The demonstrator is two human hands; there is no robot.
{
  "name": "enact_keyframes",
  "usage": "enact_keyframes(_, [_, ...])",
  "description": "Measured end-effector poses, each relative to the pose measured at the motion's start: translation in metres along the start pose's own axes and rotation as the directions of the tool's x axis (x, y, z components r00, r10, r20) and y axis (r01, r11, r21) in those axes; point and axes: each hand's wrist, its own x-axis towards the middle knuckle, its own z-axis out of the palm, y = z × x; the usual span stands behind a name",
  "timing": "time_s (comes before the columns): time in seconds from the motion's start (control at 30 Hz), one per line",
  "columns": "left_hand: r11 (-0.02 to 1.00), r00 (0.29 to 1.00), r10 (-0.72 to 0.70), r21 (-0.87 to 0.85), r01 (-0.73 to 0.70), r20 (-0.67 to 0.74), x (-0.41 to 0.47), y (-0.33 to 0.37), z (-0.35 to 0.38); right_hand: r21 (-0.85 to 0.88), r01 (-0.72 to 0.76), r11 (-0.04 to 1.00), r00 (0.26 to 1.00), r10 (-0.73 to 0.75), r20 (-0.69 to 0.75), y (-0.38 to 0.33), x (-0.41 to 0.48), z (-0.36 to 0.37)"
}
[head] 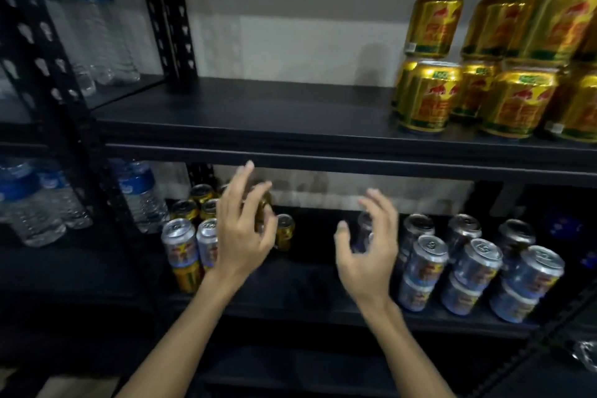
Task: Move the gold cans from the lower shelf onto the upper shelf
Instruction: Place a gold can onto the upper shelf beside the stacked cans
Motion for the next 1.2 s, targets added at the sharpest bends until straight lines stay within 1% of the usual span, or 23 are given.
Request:
enact_keyframes(0.03, [1.000,0.999,-0.028,0.002,0.028,0.030,-0.018,-0.005,0.003,0.013,-0.055,0.998,0.995,0.054,0.084,0.006,-0.010,0.007])
enact_keyframes(0.1, [0.988,0.976,-0.148,-0.010,0.151,0.162,-0.051,-0.018,0.010,0.012,-0.168,0.986,0.958,0.161,0.236,0.021,-0.025,0.021])
enact_keyframes(0.17, [0.959,0.914,-0.261,-0.021,0.281,0.311,-0.074,-0.028,0.013,-0.002,-0.248,0.969,0.911,0.233,0.341,0.033,-0.036,0.034])
enact_keyframes(0.2, [0.950,0.890,-0.285,-0.016,0.310,0.356,-0.080,-0.033,0.015,-0.014,-0.273,0.962,0.888,0.257,0.381,0.038,-0.039,0.040])
enact_keyframes(0.3, [0.942,0.839,-0.305,0.012,0.336,0.451,-0.095,-0.043,0.026,-0.051,-0.314,0.948,0.843,0.303,0.444,0.050,-0.045,0.056])
enact_keyframes(0.37, [0.925,0.797,-0.341,0.024,0.380,0.499,-0.106,-0.049,0.035,-0.095,-0.341,0.935,0.813,0.344,0.469,0.058,-0.049,0.066])
enact_keyframes(0.43, [0.900,0.737,-0.380,0.040,0.434,0.559,-0.118,-0.057,0.046,-0.155,-0.386,0.909,0.752,0.408,0.518,0.067,-0.052,0.077])
enact_keyframes(0.53, [0.860,0.610,-0.428,0.093,0.502,0.667,-0.138,-0.069,0.059,-0.266,-0.388,0.883,0.647,0.466,0.603,0.081,-0.056,0.093])
enact_keyframes(0.6, [0.844,0.555,-0.438,0.111,0.524,0.707,-0.150,-0.076,0.065,-0.313,-0.386,0.868,0.587,0.492,0.642,0.090,-0.059,0.104])
enact_keyframes(0.63, [0.843,0.543,-0.437,0.115,0.526,0.717,-0.155,-0.081,0.069,-0.338,-0.389,0.857,0.556,0.511,0.656,0.095,-0.059,0.109])
enact_keyframes(0.7, [0.857,0.540,-0.414,0.113,0.503,0.733,-0.162,-0.087,0.075,-0.381,-0.395,0.836,0.510,0.545,0.666,0.104,-0.060,0.118])
enact_keyframes(0.77, [0.874,0.538,-0.393,0.120,0.471,0.745,-0.168,-0.092,0.080,-0.413,-0.393,0.822,0.479,0.566,0.671,0.111,-0.060,0.125])
enact_keyframes(0.93, [0.875,0.547,-0.412,0.148,0.461,0.729,-0.177,-0.099,0.088,-0.447,-0.390,0.805,0.407,0.586,0.700,0.127,-0.056,0.144])
enact_keyframes(1.0, [0.872,0.556,-0.423,0.155,0.464,0.715,-0.179,-0.099,0.090,-0.466,-0.394,0.792,0.391,0.604,0.695,0.133,-0.058,0.152])
enact_keyframes(1.03, [0.880,0.566,-0.416,0.157,0.449,0.712,-0.180,-0.100,0.091,-0.464,-0.410,0.786,0.394,0.611,0.687,0.135,-0.059,0.155])
enact_keyframes(1.1, [0.896,0.588,-0.400,0.164,0.413,0.703,-0.182,-0.101,0.092,-0.419,-0.438,0.795,0.431,0.595,0.679,0.140,-0.062,0.161])
enact_keyframes(1.2, [0.907,0.594,-0.390,0.182,0.379,0.704,-0.183,-0.102,0.093,-0.360,-0.459,0.812,0.480,0.568,0.669,0.146,-0.061,0.169])
